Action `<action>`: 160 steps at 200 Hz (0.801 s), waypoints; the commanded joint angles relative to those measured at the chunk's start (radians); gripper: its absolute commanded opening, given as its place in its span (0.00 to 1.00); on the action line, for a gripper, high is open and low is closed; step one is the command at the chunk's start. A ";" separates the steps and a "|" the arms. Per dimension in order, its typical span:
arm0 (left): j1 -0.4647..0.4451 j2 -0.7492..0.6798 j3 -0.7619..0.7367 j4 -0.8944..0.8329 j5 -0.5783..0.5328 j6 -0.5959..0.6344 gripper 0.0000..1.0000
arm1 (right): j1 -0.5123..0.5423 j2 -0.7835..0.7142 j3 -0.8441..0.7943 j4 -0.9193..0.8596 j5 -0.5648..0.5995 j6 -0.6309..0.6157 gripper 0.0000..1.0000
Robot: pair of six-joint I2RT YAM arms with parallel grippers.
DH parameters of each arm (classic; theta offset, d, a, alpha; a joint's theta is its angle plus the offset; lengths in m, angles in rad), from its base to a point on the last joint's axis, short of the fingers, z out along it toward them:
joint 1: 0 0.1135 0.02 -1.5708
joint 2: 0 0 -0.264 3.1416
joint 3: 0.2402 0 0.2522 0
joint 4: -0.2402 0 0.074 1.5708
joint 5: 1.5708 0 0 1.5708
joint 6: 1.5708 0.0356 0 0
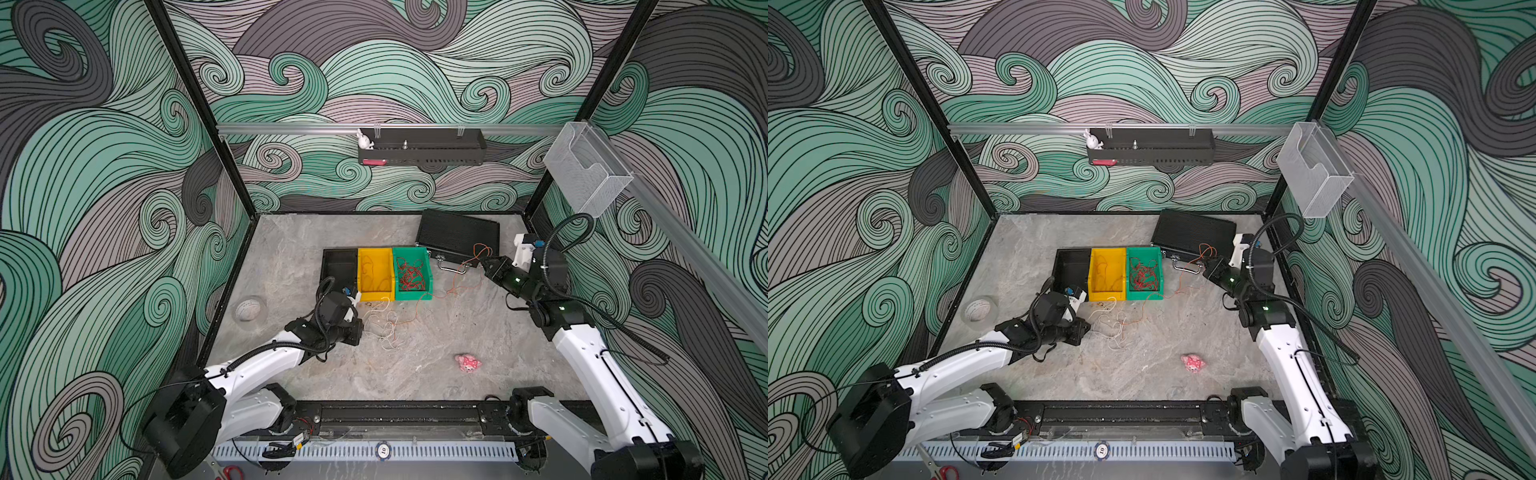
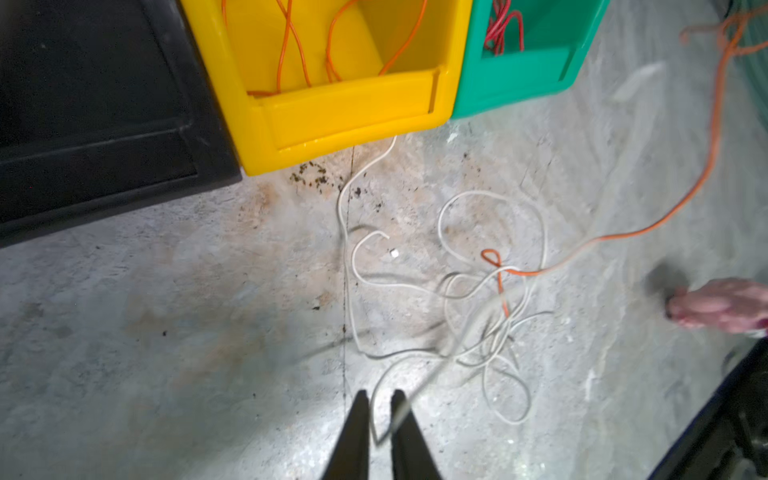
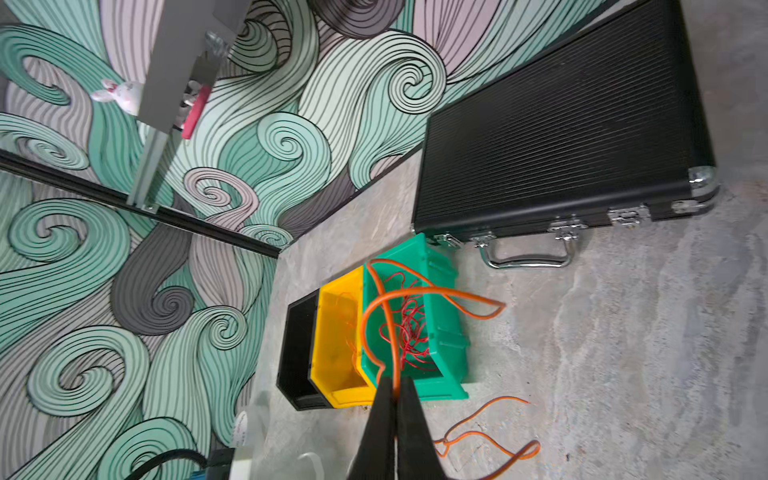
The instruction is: Untangle the cables
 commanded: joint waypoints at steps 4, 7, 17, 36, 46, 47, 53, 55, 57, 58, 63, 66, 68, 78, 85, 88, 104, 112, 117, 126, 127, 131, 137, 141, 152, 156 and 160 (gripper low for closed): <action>0.000 0.033 0.071 -0.117 -0.041 -0.055 0.35 | 0.037 -0.009 -0.020 0.056 -0.065 0.020 0.01; 0.000 0.035 0.076 -0.128 -0.046 -0.060 0.38 | 0.044 -0.009 -0.021 0.056 -0.066 0.020 0.01; -0.001 0.032 0.090 -0.147 -0.051 -0.066 0.42 | 0.061 -0.007 -0.026 0.060 -0.064 0.020 0.01; 0.000 -0.001 0.111 -0.153 -0.028 -0.065 0.51 | 0.093 -0.006 -0.028 0.060 -0.062 0.014 0.01; 0.000 -0.026 0.122 -0.147 -0.003 -0.058 0.51 | 0.107 -0.005 -0.025 0.058 -0.059 0.012 0.01; 0.000 -0.028 0.123 -0.146 0.001 -0.054 0.51 | 0.107 -0.005 -0.025 0.058 -0.059 0.012 0.01; -0.002 -0.039 0.130 -0.133 0.028 -0.036 0.51 | 0.114 -0.007 -0.025 0.058 -0.058 0.012 0.01; -0.001 -0.041 0.132 -0.128 0.039 -0.030 0.51 | 0.118 -0.007 -0.025 0.058 -0.058 0.012 0.01; -0.001 -0.044 0.134 -0.121 0.048 -0.024 0.51 | 0.120 -0.006 -0.025 0.058 -0.058 0.013 0.01; -0.002 -0.046 0.134 -0.118 0.050 -0.021 0.51 | 0.121 -0.006 -0.024 0.058 -0.058 0.013 0.01; -0.002 -0.051 0.140 -0.106 0.072 -0.014 0.51 | 0.128 -0.009 -0.023 0.060 -0.057 0.015 0.01; -0.002 -0.051 0.145 -0.098 0.084 -0.014 0.51 | 0.133 -0.009 -0.023 0.060 -0.058 0.016 0.01; -0.004 -0.053 0.147 -0.093 0.094 -0.014 0.51 | 0.136 -0.010 -0.023 0.060 -0.058 0.016 0.01; -0.005 -0.051 0.157 -0.051 0.135 -0.018 0.51 | 0.147 -0.012 -0.023 0.062 -0.057 0.020 0.01; -0.011 -0.043 0.161 -0.020 0.152 -0.020 0.51 | 0.157 -0.017 -0.023 0.063 -0.057 0.023 0.01; -0.012 -0.038 0.162 -0.007 0.157 -0.020 0.51 | 0.160 -0.017 -0.022 0.062 -0.057 0.024 0.01; -0.029 0.010 0.184 0.042 0.176 -0.010 0.51 | 0.179 -0.026 -0.024 0.067 -0.061 0.032 0.01; -0.041 0.042 0.205 0.063 0.186 -0.006 0.51 | 0.186 -0.028 -0.027 0.070 -0.062 0.035 0.01; -0.051 0.063 0.217 0.075 0.188 -0.005 0.51 | 0.189 -0.027 -0.029 0.069 -0.062 0.038 0.01; -0.073 0.101 0.236 0.114 0.196 -0.003 0.51 | 0.195 -0.029 -0.032 0.068 -0.063 0.039 0.01; -0.075 0.106 0.239 0.118 0.195 -0.003 0.51 | 0.196 -0.029 -0.033 0.069 -0.063 0.039 0.01; -0.088 0.122 0.248 0.130 0.194 -0.002 0.51 | 0.198 -0.029 -0.036 0.070 -0.062 0.039 0.01; -0.103 0.152 0.265 0.145 0.188 0.002 0.51 | 0.200 -0.030 -0.038 0.069 -0.060 0.039 0.01; -0.113 0.171 0.278 0.151 0.185 0.005 0.51 | 0.200 -0.031 -0.042 0.070 -0.060 0.039 0.01; -0.134 0.227 0.312 0.157 0.174 0.015 0.51 | 0.201 -0.034 -0.047 0.070 -0.058 0.041 0.01; -0.139 0.246 0.325 0.161 0.173 0.017 0.51 | 0.201 -0.035 -0.048 0.070 -0.057 0.041 0.01; -0.144 0.261 0.337 0.165 0.174 0.018 0.51 | 0.201 -0.037 -0.049 0.070 -0.057 0.041 0.01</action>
